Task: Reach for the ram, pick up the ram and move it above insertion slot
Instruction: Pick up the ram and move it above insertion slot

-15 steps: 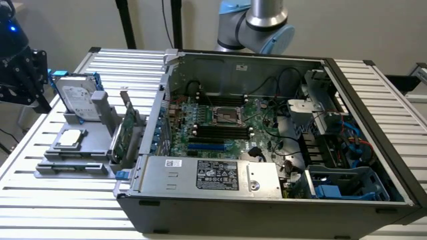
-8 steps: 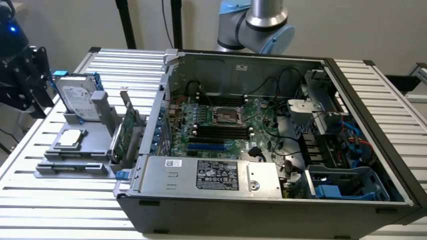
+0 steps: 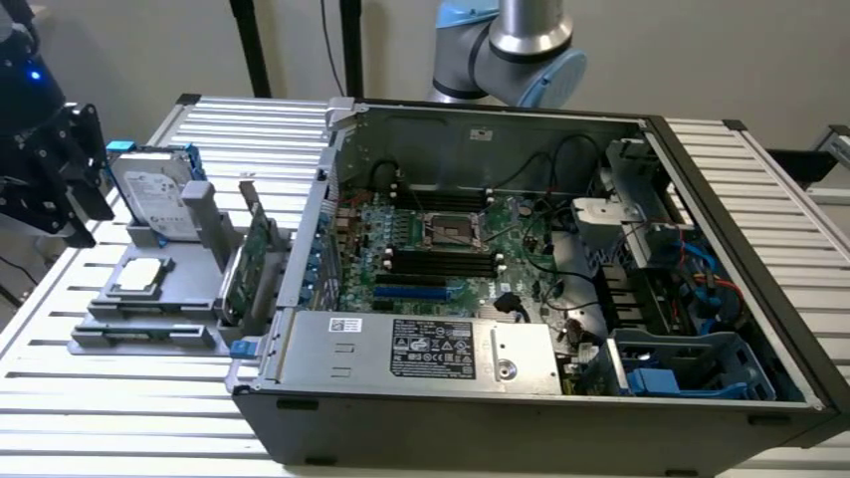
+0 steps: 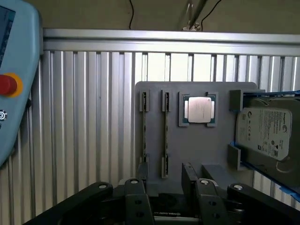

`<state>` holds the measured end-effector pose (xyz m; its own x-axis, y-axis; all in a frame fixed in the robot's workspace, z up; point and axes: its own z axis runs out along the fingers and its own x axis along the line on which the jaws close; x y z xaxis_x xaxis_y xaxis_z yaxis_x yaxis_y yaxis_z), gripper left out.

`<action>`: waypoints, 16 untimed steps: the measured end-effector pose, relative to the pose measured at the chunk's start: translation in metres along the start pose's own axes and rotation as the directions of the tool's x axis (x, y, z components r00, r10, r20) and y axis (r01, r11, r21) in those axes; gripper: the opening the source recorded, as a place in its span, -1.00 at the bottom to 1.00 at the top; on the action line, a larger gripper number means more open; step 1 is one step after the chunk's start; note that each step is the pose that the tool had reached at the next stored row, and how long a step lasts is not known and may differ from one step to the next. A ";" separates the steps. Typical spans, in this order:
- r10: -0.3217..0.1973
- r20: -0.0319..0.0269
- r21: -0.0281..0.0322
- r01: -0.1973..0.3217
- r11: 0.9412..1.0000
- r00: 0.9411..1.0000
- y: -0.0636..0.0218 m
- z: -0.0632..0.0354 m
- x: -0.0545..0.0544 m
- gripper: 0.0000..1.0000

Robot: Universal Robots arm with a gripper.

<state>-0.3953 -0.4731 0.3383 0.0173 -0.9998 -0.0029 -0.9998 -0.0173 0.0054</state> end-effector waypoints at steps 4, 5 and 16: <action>-0.012 0.000 0.000 0.012 1.000 1.000 0.0000 0.0072 0.003 -0.15; -0.015 0.000 0.000 0.015 1.000 1.000 0.0000 0.0090 0.004 -0.15; -0.071 0.000 -0.005 0.071 0.997 0.997 0.0001 0.0290 0.013 -0.15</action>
<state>-0.3953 -0.4862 0.3092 0.0881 -0.9961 -0.0032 -0.9961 -0.0881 0.0103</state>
